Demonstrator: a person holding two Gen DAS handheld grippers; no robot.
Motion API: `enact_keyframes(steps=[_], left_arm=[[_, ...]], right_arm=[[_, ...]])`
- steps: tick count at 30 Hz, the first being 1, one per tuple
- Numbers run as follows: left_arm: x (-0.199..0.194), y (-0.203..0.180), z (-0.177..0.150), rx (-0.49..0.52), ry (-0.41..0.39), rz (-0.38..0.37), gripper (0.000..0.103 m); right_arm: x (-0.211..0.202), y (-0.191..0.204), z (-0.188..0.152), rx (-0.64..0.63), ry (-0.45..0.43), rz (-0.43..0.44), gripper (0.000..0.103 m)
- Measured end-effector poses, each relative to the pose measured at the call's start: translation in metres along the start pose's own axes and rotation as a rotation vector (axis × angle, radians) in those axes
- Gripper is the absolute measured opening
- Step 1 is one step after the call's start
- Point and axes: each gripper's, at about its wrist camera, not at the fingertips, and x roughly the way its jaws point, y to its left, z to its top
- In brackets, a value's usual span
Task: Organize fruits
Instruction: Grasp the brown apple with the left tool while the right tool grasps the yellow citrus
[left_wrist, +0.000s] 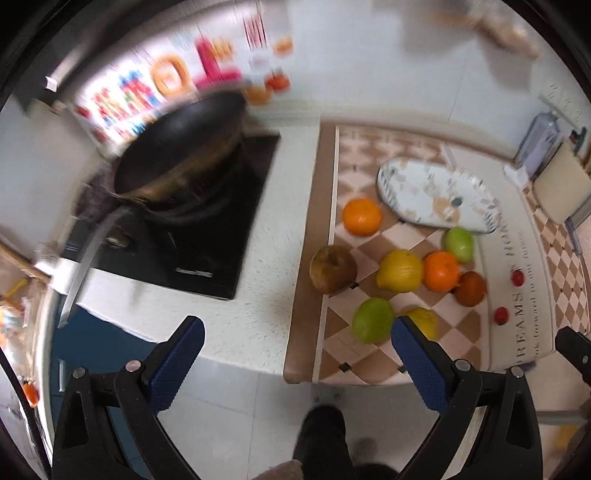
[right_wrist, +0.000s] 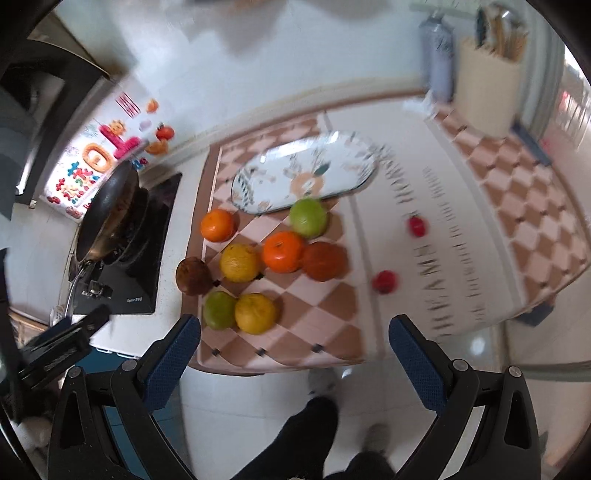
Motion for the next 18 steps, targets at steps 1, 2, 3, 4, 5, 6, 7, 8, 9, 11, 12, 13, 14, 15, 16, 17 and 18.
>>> enact_keyframes(steps=[1, 2, 3, 4, 5, 6, 7, 8, 9, 11, 12, 13, 14, 15, 16, 17, 18], left_arm=[[0.016, 0.002, 0.008, 0.019, 0.032, -0.008, 0.102], [0.036, 0.005, 0.017, 0.050, 0.067, -0.021, 0.102], [0.050, 0.005, 0.022, 0.075, 0.092, -0.032, 0.102], [0.066, 0.004, 0.028, 0.109, 0.120, -0.051, 0.102], [0.078, 0.001, 0.031, 0.139, 0.136, -0.068, 0.102], [0.089, -0.002, 0.034, 0.168, 0.158, -0.090, 0.101], [0.101, -0.006, 0.038, 0.194, 0.184, -0.116, 0.101], [0.112, -0.007, 0.044, 0.209, 0.208, -0.133, 0.101], [0.120, -0.010, 0.047, 0.220, 0.226, -0.154, 0.101], [0.136, -0.018, 0.054, 0.249, 0.262, -0.191, 0.101], [0.142, -0.023, 0.056, 0.263, 0.274, -0.206, 0.101], [0.149, -0.028, 0.058, 0.285, 0.292, -0.225, 0.101], [0.157, -0.032, 0.060, 0.303, 0.306, -0.233, 0.101], [0.164, -0.037, 0.061, 0.319, 0.321, -0.230, 0.101], [0.171, -0.042, 0.060, 0.333, 0.335, -0.230, 0.096], [0.179, -0.046, 0.059, 0.345, 0.352, -0.242, 0.090], [0.185, -0.048, 0.059, 0.348, 0.367, -0.244, 0.074]], right_arm=[[0.020, 0.007, 0.009, 0.022, 0.033, 0.004, 0.103], [0.034, 0.013, 0.014, 0.033, 0.054, -0.003, 0.103], [0.045, 0.018, 0.019, 0.039, 0.068, -0.009, 0.103], [0.054, 0.021, 0.023, 0.044, 0.078, -0.015, 0.103], [0.062, 0.025, 0.026, 0.050, 0.090, -0.022, 0.103], [0.075, 0.030, 0.029, 0.057, 0.112, -0.031, 0.103], [0.081, 0.033, 0.031, 0.061, 0.127, -0.036, 0.103], [0.088, 0.035, 0.033, 0.066, 0.141, -0.039, 0.103], [0.098, 0.038, 0.036, 0.072, 0.161, -0.042, 0.103], [0.110, 0.042, 0.040, 0.086, 0.184, -0.049, 0.103], [0.111, 0.041, 0.041, 0.091, 0.191, -0.047, 0.103], [0.117, 0.041, 0.043, 0.098, 0.201, -0.048, 0.103], [0.120, 0.041, 0.044, 0.102, 0.209, -0.049, 0.103], [0.126, 0.042, 0.048, 0.107, 0.220, -0.046, 0.103], [0.129, 0.041, 0.050, 0.111, 0.225, -0.044, 0.103], [0.132, 0.042, 0.051, 0.117, 0.232, -0.044, 0.103], [0.135, 0.041, 0.053, 0.124, 0.236, -0.042, 0.103]])
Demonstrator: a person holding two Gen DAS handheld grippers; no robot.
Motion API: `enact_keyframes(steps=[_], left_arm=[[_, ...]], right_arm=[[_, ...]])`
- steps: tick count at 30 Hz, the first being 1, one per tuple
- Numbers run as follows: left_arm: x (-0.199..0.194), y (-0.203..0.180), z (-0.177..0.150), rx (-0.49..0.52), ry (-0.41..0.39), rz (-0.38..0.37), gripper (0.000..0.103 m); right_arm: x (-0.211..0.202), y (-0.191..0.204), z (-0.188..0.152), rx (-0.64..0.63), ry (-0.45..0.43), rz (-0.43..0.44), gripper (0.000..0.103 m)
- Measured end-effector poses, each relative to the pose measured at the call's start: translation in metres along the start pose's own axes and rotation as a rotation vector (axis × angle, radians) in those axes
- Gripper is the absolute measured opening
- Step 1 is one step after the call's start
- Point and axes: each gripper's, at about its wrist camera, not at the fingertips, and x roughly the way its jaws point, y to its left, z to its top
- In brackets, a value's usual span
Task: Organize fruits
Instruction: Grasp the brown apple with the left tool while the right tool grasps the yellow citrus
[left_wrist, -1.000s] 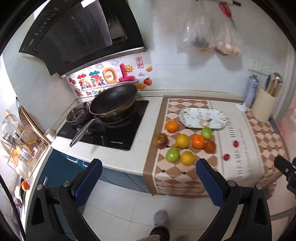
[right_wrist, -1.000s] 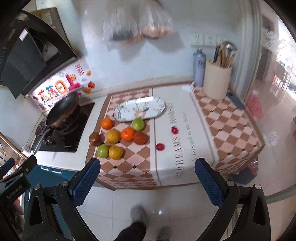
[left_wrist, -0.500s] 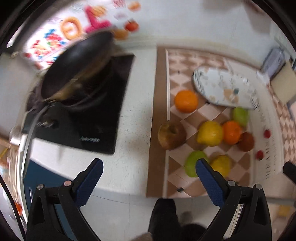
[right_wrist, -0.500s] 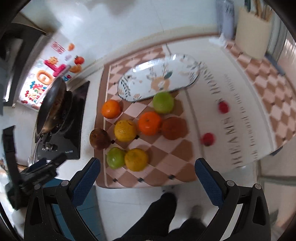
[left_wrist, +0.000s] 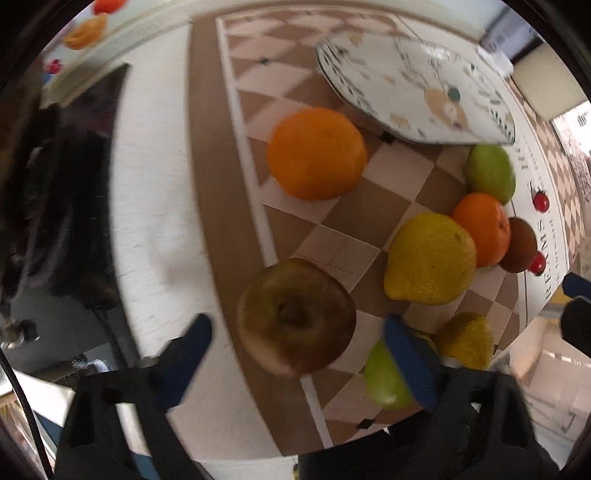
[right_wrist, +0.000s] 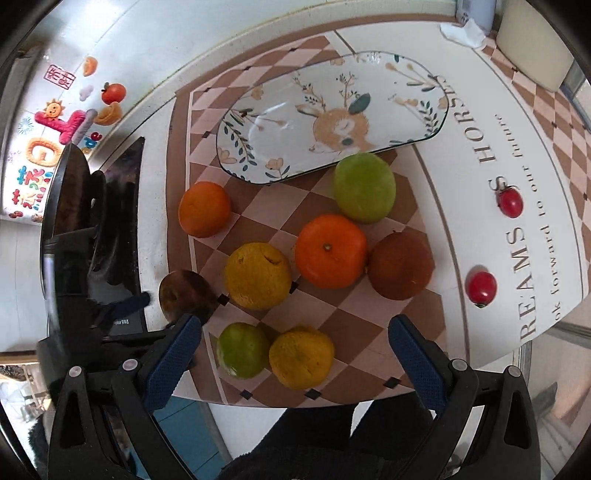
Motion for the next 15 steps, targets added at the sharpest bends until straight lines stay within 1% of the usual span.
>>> enact_keyframes(steps=[1, 2, 4, 6, 9, 12, 15], left_arm=[[0.007, 0.001, 0.002, -0.006, 0.018, -0.002, 0.064], [0.010, 0.001, 0.003, -0.009, 0.019, 0.003, 0.065], [0.009, 0.005, 0.004, -0.025, -0.015, -0.011, 0.064], [0.008, 0.010, 0.003, -0.041, -0.020, 0.022, 0.064], [0.006, 0.026, -0.003, -0.100, -0.017, 0.029, 0.064], [0.007, 0.040, -0.007, -0.154, -0.012, -0.003, 0.064], [0.007, 0.044, -0.004, -0.170, -0.017, -0.016, 0.064]], right_arm=[[0.001, 0.000, 0.002, 0.006, 0.004, 0.003, 0.103], [0.003, 0.000, 0.003, 0.012, 0.006, 0.006, 0.103], [0.007, -0.001, 0.007, 0.033, 0.014, 0.018, 0.103], [0.014, 0.000, 0.010, 0.056, 0.032, 0.039, 0.103], [0.027, 0.006, 0.013, 0.081, 0.073, 0.058, 0.102], [0.048, 0.009, 0.016, 0.135, 0.121, 0.084, 0.099], [0.073, 0.006, 0.020, 0.232, 0.179, 0.112, 0.098]])
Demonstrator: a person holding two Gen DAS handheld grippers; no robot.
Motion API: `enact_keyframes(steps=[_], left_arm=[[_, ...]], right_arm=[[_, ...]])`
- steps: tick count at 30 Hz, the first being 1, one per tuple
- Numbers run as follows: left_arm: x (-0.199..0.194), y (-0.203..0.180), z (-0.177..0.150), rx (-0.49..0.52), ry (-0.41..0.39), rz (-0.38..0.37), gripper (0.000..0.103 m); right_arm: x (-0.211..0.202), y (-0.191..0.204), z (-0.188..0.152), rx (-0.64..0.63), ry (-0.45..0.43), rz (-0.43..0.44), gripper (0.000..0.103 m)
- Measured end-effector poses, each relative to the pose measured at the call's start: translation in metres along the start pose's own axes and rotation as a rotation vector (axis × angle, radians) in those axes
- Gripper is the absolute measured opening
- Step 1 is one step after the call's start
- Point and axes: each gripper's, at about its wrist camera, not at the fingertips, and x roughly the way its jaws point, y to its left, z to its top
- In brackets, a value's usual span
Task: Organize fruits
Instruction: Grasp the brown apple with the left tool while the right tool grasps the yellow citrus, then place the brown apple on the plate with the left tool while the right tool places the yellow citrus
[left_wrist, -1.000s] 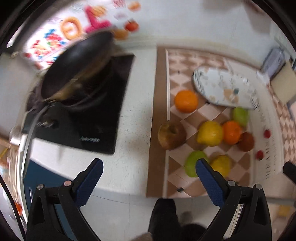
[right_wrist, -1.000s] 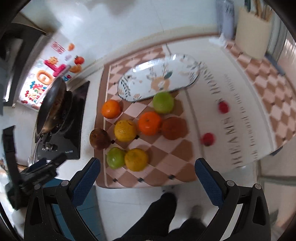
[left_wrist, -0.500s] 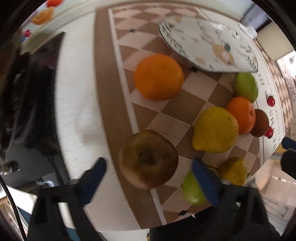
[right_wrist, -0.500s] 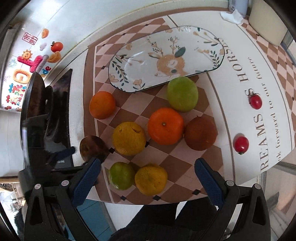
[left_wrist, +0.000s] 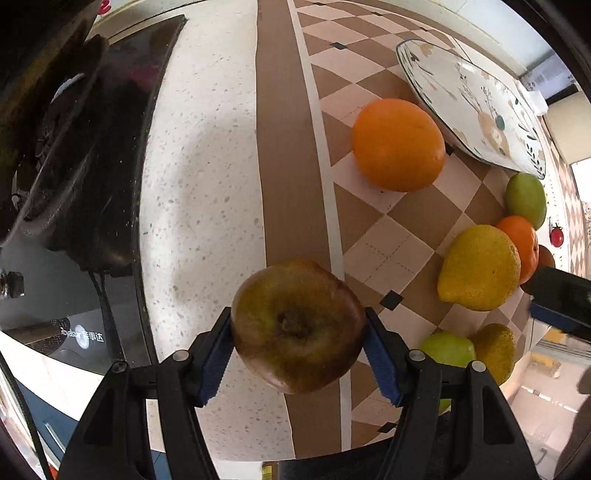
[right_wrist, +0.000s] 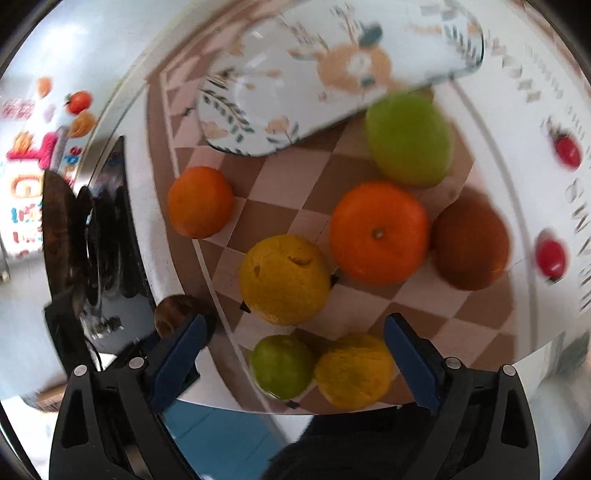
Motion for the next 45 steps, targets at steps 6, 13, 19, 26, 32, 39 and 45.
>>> enact_keyframes(steps=[6, 13, 19, 26, 32, 39, 45], left_arm=[[0.006, -0.004, -0.006, -0.003, -0.015, -0.002, 0.064], [0.001, 0.002, -0.020, -0.008, -0.032, 0.004, 0.064], [-0.040, -0.001, -0.021, -0.040, -0.121, -0.022, 0.064], [-0.109, -0.016, -0.005, -0.076, -0.244, -0.057, 0.064], [-0.122, -0.055, 0.050, -0.087, -0.250, -0.079, 0.064], [-0.069, -0.111, 0.139, -0.134, -0.125, -0.120, 0.064], [-0.018, -0.130, 0.189, -0.186, 0.014, -0.159, 0.064]], right_arm=[[0.033, -0.004, 0.012, 0.123, 0.050, 0.079, 0.079], [0.043, 0.008, 0.008, 0.055, 0.020, 0.028, 0.065], [0.028, 0.015, -0.001, -0.051, -0.018, -0.020, 0.064], [-0.039, 0.017, 0.002, -0.191, -0.142, 0.022, 0.064], [-0.094, 0.002, 0.062, -0.260, -0.246, -0.032, 0.064], [-0.088, -0.012, 0.164, -0.356, -0.227, -0.180, 0.064], [-0.065, -0.012, 0.214, -0.415, -0.156, -0.226, 0.064]])
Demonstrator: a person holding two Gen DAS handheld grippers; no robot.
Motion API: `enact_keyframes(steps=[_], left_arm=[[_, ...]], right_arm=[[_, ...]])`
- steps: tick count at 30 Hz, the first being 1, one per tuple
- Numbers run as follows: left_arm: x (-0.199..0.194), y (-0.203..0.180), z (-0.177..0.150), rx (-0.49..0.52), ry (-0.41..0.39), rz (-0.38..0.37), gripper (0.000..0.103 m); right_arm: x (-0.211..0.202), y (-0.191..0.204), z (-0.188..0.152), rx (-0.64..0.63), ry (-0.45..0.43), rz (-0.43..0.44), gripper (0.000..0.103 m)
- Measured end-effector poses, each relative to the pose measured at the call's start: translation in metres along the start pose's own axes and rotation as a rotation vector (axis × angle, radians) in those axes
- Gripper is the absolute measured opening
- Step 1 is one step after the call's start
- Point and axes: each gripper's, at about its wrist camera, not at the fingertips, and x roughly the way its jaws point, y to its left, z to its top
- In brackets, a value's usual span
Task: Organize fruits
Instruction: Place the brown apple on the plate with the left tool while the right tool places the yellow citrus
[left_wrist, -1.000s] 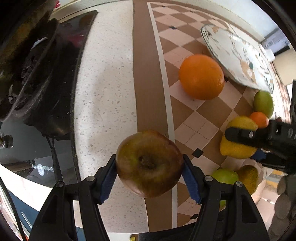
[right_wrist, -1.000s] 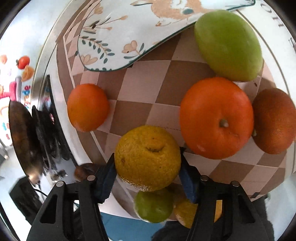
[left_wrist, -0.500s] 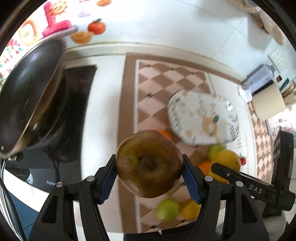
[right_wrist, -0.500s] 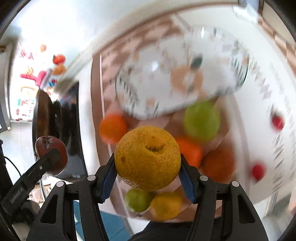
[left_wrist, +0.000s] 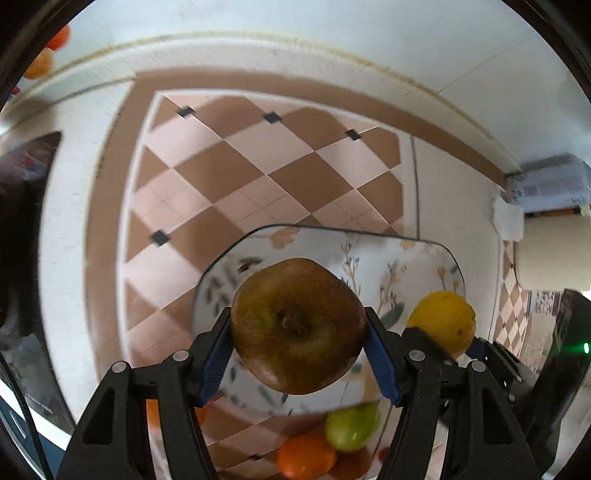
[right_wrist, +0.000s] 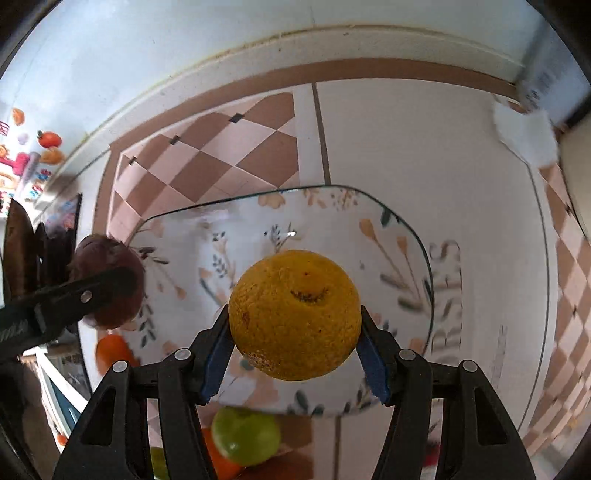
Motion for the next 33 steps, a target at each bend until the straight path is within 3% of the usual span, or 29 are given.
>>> enact_keyframes(steps=[11, 15, 18, 20, 25, 33], left_arm=[[0.034, -0.008, 0.021, -0.049, 0.120, -0.016, 0.064], [0.032, -0.012, 0.025, -0.031, 0.120, -0.006, 0.066], [0.029, -0.011, 0.028, -0.048, 0.100, -0.032, 0.089], [0.027, -0.013, 0.031, -0.047, 0.090, -0.030, 0.089], [0.017, -0.014, 0.027, -0.027, 0.063, -0.007, 0.089], [-0.021, -0.009, -0.007, -0.012, -0.071, 0.139, 0.089]], right_arm=[[0.019, -0.003, 0.030, -0.084, 0.074, 0.042, 0.065], [0.023, 0.003, 0.027, -0.078, 0.089, 0.070, 0.066], [0.019, -0.002, 0.027, -0.068, 0.097, 0.104, 0.076], [0.017, -0.001, 0.028, -0.075, 0.095, 0.103, 0.084], [0.008, 0.000, 0.022, -0.093, 0.093, 0.049, 0.090], [-0.036, -0.002, -0.011, -0.076, -0.003, -0.077, 0.091]])
